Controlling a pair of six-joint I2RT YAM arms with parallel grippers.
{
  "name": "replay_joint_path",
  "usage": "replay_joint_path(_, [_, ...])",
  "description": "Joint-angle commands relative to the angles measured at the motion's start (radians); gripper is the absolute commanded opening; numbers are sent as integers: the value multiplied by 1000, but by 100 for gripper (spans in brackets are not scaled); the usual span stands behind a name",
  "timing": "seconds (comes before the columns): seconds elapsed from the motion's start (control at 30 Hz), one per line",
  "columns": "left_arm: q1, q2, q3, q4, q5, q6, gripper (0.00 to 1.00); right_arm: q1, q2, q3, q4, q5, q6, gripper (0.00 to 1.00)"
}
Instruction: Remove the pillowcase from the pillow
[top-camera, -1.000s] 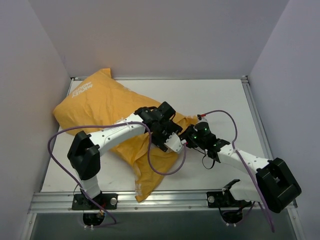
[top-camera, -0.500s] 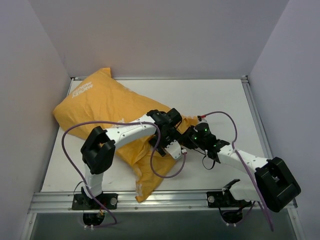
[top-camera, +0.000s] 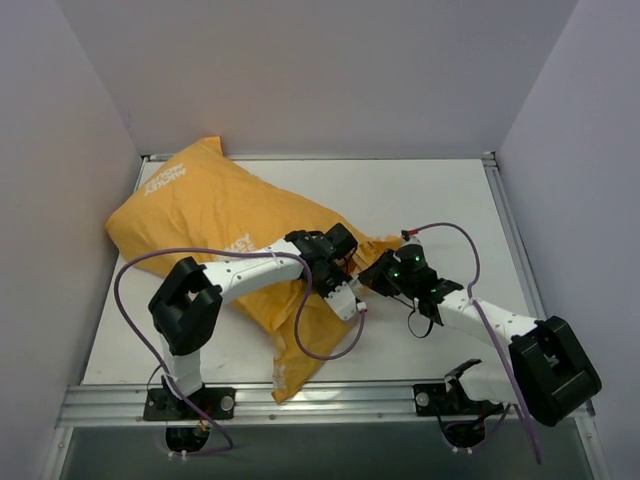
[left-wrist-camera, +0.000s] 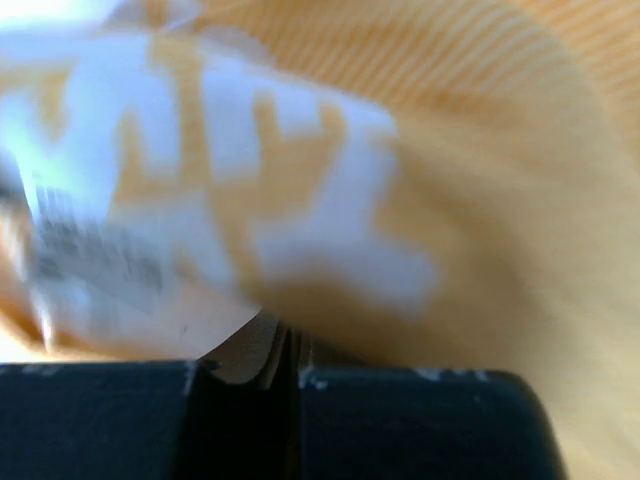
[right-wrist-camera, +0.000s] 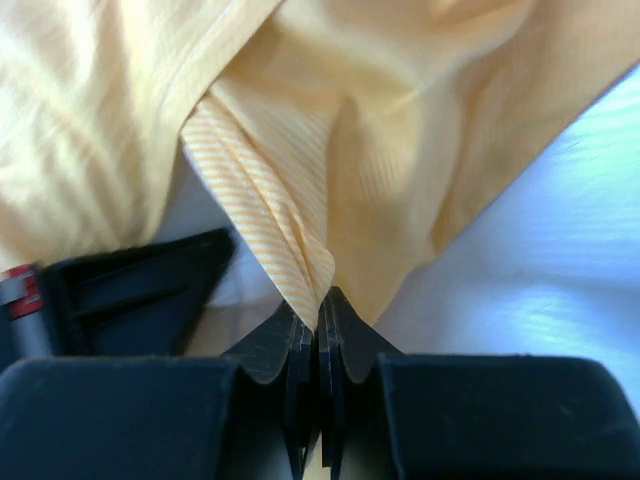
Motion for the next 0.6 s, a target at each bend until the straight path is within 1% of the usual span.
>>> replay_joint_path(0.0, [69,-85,17,56,-4,-121,2,-79,30,26,-46,26,-73,0])
replay_joint_path(0.03, [100,-139,33,52,70,-173,2,-113,37,43,-73,34,-93,0])
replay_joint_path(0.07, [115,-165,55,41,105,-186,2,-124,47,64,-90,45,-113,0])
replay_joint_path(0.1, [134,-223,63,5,140,-186,2,-135,62,87,-110,69,-154,0])
replay_joint_path(0.13, [167,-253,66,-23,207,-163,2,-156,65,134,-142,78,-171,0])
replay_joint_path(0.2, [195,-338,54,-80,263,-129,2,-187,76,170,-157,88,-196,0])
replay_joint_path(0.23, [212,-365,44,-104,304,-90,2,-220,83,199,-158,91,-211,0])
replay_joint_path(0.3, [221,-430,13,-160,339,-57,2,-244,111,231,-163,98,-228,0])
replay_joint_path(0.4, [227,-497,-6,-195,418,-71,2,-256,160,308,-187,117,-262,0])
replay_joint_path(0.43, [229,-507,0,-203,441,-106,2,-256,169,328,-193,115,-265,0])
replay_joint_path(0.47, [232,-517,11,-223,494,-107,2,-259,180,368,-198,117,-272,0])
replay_joint_path(0.5, [232,-518,25,-297,516,-98,2,-260,195,389,-203,118,-274,0])
replay_joint_path(0.57, [230,-518,33,-364,537,-40,2,-261,205,445,-218,128,-288,0])
